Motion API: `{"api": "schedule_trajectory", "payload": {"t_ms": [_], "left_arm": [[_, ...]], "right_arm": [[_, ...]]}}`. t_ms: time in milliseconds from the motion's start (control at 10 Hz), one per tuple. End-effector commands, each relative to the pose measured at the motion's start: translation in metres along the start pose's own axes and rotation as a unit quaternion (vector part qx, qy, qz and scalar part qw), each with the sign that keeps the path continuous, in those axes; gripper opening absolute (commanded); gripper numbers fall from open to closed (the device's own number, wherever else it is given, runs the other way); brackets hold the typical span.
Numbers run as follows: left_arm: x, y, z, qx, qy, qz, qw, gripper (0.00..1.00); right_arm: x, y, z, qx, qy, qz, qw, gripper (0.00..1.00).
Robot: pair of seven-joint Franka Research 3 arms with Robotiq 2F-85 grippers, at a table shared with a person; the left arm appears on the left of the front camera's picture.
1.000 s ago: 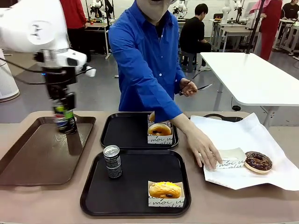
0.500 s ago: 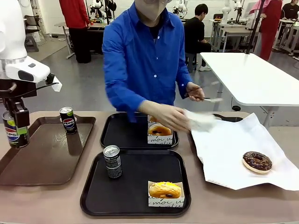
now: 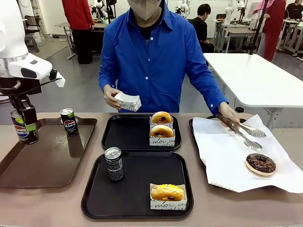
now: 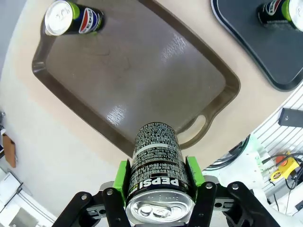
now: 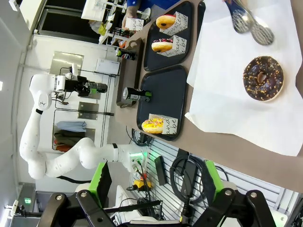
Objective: Set up donuts and drinks on trays.
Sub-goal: Pick up one Pepsi coke from the Handle tray and place it on the Flat Tray without a Pepsi coke.
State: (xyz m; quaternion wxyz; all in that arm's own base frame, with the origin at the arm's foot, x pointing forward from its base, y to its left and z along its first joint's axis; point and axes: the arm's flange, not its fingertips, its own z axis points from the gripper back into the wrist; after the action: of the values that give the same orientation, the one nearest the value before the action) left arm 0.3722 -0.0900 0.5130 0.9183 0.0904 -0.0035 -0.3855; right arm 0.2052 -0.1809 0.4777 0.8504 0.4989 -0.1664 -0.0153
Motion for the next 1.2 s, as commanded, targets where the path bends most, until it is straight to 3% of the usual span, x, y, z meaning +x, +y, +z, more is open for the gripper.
{"api": "schedule_trajectory", "payload": {"t_ms": [0, 600, 1100], "left_arm": [[0.021, 0.006, 0.01, -0.01, -0.024, -0.01, 1.0, 0.58], [0.136, 0.023, 0.017, -0.066, -0.038, 0.006, 0.997, 0.58], [0.19, 0.011, 0.012, -0.059, -0.065, 0.016, 0.996, 0.58]], "right_arm": [[0.0, -0.001, 0.0, 0.012, -0.006, 0.009, 1.0, 1.0], [0.0, -0.001, 0.0, 0.012, -0.006, 0.009, 1.0, 1.0], [0.0, -0.001, 0.0, 0.012, -0.006, 0.009, 1.0, 1.0]]}}
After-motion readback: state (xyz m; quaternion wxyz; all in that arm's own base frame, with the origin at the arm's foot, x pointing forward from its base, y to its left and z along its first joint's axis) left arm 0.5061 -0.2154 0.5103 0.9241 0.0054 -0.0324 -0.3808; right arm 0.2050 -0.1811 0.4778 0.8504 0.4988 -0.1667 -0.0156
